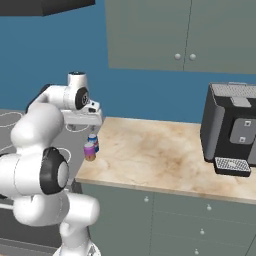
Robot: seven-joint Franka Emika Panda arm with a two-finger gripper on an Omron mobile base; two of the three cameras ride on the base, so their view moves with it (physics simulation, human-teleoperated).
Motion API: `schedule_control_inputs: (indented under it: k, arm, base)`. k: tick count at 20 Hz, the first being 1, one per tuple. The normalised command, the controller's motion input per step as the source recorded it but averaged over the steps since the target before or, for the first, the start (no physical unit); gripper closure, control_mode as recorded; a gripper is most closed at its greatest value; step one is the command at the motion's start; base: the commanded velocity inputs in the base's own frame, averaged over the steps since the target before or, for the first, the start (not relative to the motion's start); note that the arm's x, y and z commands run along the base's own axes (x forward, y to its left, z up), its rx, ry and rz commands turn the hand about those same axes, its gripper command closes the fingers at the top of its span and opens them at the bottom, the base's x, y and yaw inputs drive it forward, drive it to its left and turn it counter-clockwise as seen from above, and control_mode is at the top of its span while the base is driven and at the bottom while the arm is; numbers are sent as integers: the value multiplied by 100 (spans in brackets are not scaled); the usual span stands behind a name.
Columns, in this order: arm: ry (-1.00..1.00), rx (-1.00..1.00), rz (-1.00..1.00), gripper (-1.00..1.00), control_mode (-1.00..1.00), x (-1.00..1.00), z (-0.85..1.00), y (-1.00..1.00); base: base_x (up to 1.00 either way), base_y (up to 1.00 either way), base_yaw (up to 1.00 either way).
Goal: Four empty soda cans are scattered around the kitchen. Gather all the cans and cluster them next to the stove for recycling.
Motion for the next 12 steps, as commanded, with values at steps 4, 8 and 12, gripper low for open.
schedule_control_inputs:
  k: [4, 8, 12]
  arm:
    - [-4, 0, -2, -100, -100, -27, 50, -16]
    - [0, 0, -5, -100, -100, 0, 0, -19]
    - [0, 0, -5, -100, -100, -2, -1, -3]
  base:
    - [0, 0, 0]
    - [0, 0, 0]
    - [0, 0, 0]
